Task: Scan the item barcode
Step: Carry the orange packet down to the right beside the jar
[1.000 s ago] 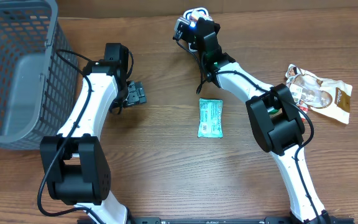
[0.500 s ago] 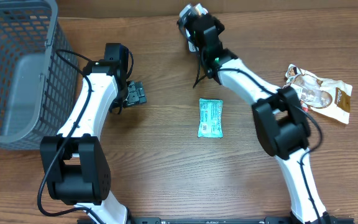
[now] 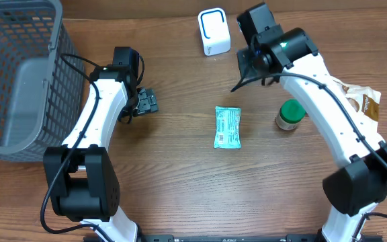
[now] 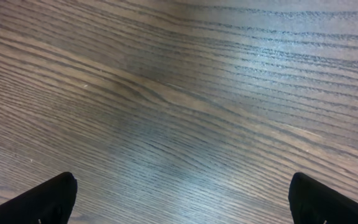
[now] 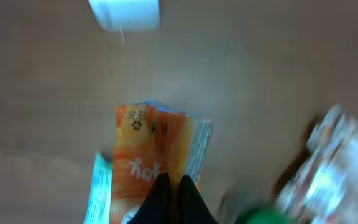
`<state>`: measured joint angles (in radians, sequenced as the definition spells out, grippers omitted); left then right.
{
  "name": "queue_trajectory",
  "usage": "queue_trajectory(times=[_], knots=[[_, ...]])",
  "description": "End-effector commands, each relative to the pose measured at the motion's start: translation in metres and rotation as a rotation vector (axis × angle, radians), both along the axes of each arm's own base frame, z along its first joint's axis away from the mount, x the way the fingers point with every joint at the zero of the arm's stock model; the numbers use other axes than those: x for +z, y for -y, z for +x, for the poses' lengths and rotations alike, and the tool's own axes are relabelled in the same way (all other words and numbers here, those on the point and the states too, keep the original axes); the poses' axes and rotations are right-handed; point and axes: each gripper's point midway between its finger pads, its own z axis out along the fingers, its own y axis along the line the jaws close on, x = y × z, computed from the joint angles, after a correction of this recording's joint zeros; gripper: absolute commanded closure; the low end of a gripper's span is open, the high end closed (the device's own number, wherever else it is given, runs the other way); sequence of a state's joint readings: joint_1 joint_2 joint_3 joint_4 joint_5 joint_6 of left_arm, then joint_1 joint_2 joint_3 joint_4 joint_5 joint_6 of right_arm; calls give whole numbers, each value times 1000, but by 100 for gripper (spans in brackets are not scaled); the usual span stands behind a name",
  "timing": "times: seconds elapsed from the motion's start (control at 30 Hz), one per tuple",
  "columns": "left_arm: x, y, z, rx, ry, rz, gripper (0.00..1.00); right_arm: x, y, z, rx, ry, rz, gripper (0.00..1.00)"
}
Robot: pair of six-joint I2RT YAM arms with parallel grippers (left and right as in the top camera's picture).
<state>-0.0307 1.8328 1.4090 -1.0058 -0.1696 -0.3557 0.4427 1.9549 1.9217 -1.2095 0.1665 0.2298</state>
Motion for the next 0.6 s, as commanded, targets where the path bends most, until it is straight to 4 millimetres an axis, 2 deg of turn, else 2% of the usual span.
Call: queue_trajectory(times=[0.0, 0.13, 0.23, 0.43, 0.57], knots=[[5, -2, 0, -11, 12, 15, 0, -54, -4, -25, -138, -201, 96, 96], [5, -2, 0, -11, 11, 15, 0, -95, 4, -38, -190, -256, 74, 96], [5, -2, 0, -11, 12, 15, 0, -117, 15, -43, -244, -259, 44, 96], [5, -2, 0, -11, 11, 15, 0, -141, 49, -43, -429, -179, -77, 96], [5, -2, 0, -11, 11, 15, 0, -153, 51, -44, -500, -156, -52, 96]])
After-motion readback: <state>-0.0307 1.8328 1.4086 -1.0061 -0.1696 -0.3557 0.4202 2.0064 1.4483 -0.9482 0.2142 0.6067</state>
